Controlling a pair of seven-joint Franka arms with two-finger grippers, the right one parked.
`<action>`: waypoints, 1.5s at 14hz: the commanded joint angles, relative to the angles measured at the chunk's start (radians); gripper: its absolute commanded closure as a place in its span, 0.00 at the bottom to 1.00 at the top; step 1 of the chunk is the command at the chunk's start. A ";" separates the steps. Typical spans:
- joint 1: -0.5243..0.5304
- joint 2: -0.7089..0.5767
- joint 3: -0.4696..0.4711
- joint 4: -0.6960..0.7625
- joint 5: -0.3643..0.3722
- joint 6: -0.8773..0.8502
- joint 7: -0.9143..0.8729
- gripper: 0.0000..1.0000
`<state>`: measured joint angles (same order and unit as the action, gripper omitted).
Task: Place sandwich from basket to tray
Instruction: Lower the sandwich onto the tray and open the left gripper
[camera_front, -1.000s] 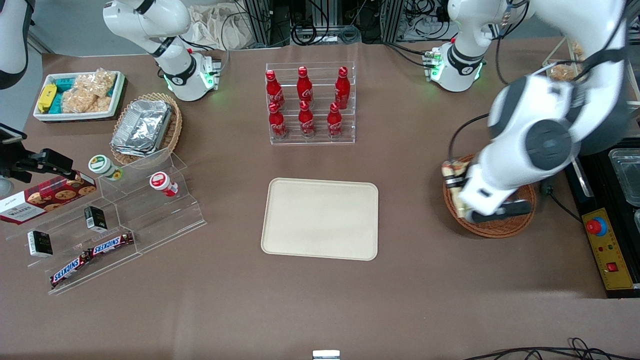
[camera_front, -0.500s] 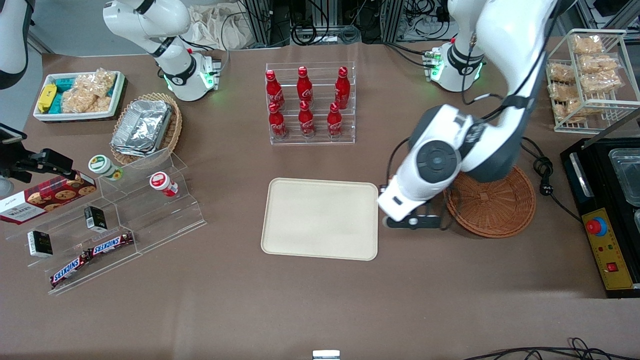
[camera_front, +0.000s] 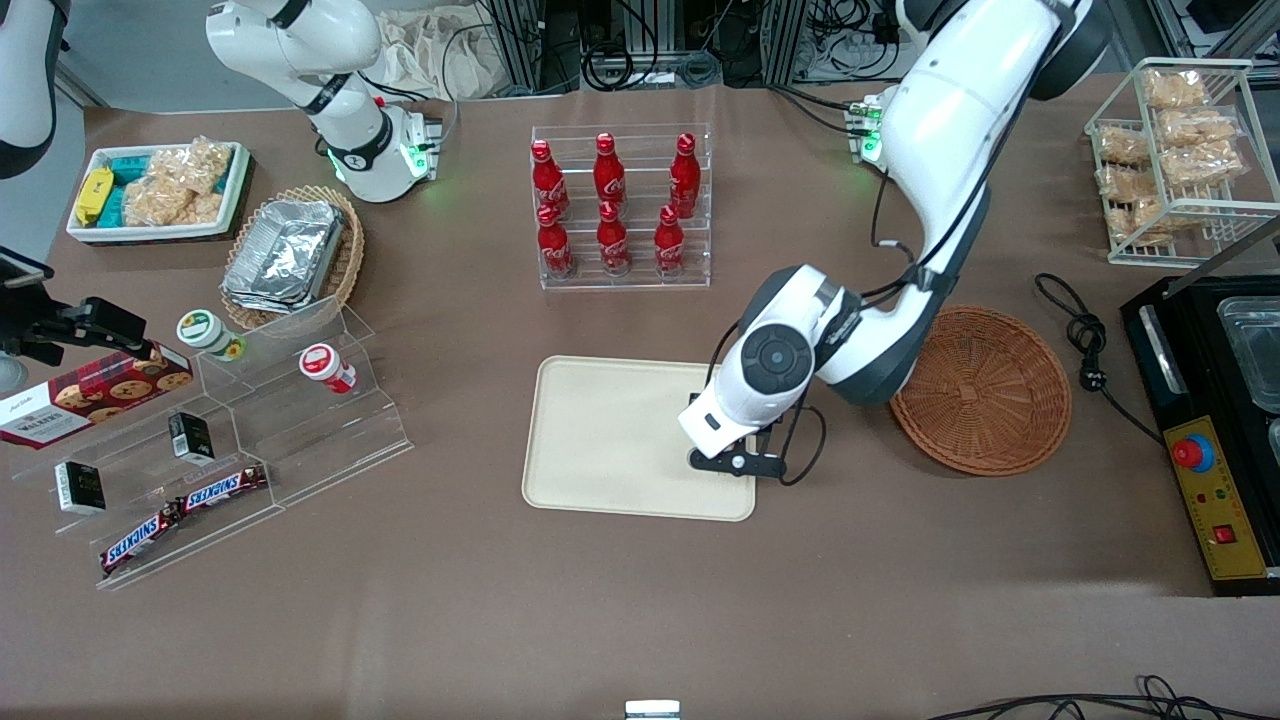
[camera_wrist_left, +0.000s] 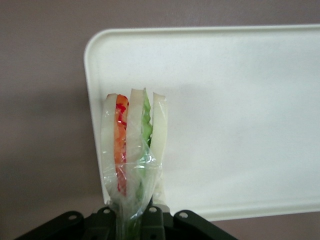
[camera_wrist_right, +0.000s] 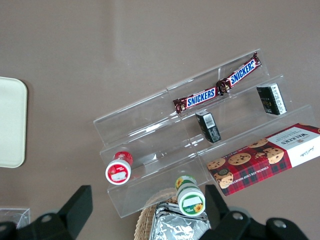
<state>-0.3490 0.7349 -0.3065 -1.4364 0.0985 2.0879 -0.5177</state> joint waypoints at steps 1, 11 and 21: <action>-0.015 0.052 0.007 0.028 0.013 0.017 0.007 0.99; 0.001 0.035 0.004 0.050 0.021 -0.106 -0.007 0.01; 0.197 -0.163 0.009 0.258 -0.022 -0.468 -0.021 0.01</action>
<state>-0.2041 0.6313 -0.2927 -1.1527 0.0888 1.6591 -0.5304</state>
